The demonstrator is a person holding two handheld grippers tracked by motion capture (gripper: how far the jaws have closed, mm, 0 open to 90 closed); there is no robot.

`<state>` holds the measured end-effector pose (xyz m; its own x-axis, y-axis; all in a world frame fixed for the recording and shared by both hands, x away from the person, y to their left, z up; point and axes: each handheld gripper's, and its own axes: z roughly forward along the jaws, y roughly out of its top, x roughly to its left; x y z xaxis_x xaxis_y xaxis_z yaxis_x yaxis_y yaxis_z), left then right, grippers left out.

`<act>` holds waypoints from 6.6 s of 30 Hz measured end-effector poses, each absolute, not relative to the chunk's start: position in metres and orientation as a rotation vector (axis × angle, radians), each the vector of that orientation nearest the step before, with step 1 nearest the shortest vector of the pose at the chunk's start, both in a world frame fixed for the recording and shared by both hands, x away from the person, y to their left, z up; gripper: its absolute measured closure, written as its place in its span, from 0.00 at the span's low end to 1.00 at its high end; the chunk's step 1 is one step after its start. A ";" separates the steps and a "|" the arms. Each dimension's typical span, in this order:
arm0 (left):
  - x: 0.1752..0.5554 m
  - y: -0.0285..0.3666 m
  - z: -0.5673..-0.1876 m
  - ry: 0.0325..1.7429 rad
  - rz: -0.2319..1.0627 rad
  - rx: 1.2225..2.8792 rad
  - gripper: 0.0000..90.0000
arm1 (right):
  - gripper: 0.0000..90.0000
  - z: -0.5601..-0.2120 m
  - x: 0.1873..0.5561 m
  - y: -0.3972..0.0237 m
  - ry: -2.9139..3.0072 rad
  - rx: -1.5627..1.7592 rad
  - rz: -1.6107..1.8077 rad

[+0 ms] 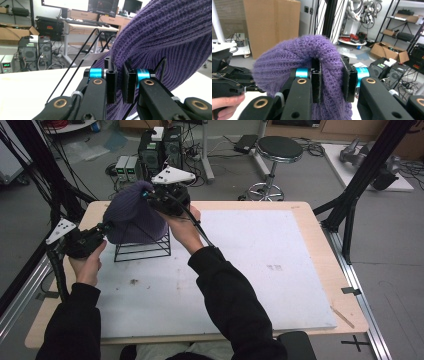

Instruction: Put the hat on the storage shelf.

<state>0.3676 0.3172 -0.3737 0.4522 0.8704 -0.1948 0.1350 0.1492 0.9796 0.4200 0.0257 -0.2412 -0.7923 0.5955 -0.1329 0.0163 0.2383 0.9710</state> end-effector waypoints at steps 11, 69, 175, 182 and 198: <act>0.365 0.320 -0.388 1.016 0.687 1.366 0.93 | 0.83 -0.253 0.422 0.038 2.071 0.605 1.553; 0.353 0.323 -0.406 1.136 0.707 1.298 0.41 | 0.19 -0.264 0.439 0.035 2.212 0.603 1.486; 0.272 0.303 -0.443 1.037 0.866 1.348 0.20 | 0.13 -0.424 0.304 -0.291 1.611 1.172 1.261; 0.271 0.302 -0.443 1.038 0.857 1.351 0.20 | 0.13 -0.429 0.307 -0.293 1.626 1.222 1.267; 0.270 0.302 -0.443 1.038 0.846 1.342 0.21 | 0.13 -0.430 0.305 -0.296 1.615 1.251 1.267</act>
